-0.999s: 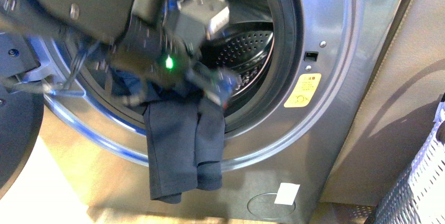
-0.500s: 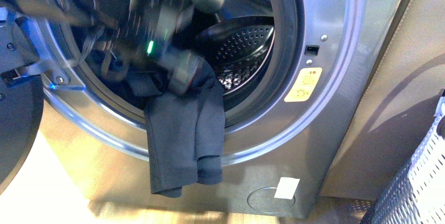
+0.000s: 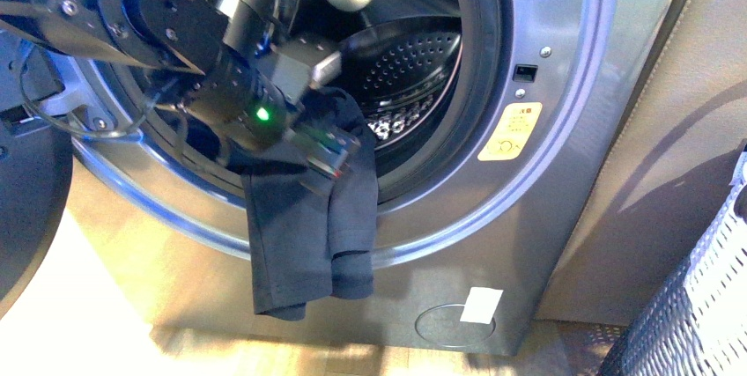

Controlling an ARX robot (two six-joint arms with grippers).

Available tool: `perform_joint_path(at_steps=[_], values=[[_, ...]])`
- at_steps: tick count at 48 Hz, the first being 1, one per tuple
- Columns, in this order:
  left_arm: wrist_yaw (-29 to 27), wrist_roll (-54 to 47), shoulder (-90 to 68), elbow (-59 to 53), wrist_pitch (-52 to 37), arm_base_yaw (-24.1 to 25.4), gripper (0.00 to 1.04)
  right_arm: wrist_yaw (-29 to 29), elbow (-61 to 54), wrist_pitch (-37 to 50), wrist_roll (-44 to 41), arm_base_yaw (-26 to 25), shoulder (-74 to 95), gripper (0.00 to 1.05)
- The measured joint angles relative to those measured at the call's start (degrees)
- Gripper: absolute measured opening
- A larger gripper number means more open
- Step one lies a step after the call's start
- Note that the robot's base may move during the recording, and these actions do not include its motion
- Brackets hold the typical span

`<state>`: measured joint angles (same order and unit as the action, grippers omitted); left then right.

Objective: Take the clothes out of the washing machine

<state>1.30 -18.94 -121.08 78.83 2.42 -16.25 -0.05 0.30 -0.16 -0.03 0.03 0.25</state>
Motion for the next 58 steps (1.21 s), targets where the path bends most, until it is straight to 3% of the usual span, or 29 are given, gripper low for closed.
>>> perform_joint_path(at_steps=[20,34,40,47,58], values=[[2.4,14.6,-2.9,2.5,2.0,0.3,0.98,0.0,0.0,0.0,0.0,0.0,0.0,0.97],[-1.2,22.4,-5.5,4.8,1.4,0.0,0.98,0.0,0.0,0.0,0.0,0.0,0.0,0.97],[-3.0,21.7,-5.8,4.9,1.2,-0.8,0.98,0.0,0.0,0.0,0.0,0.0,0.0,0.97],[-8.8,14.8,-6.4,4.6,-0.9,-1.9,0.98,0.0,0.0,0.0,0.0,0.0,0.0,0.97],[-10.2,8.7,-6.8,4.7,-0.5,-1.0,0.98,0.0,0.0,0.0,0.0,0.0,0.0,0.97]])
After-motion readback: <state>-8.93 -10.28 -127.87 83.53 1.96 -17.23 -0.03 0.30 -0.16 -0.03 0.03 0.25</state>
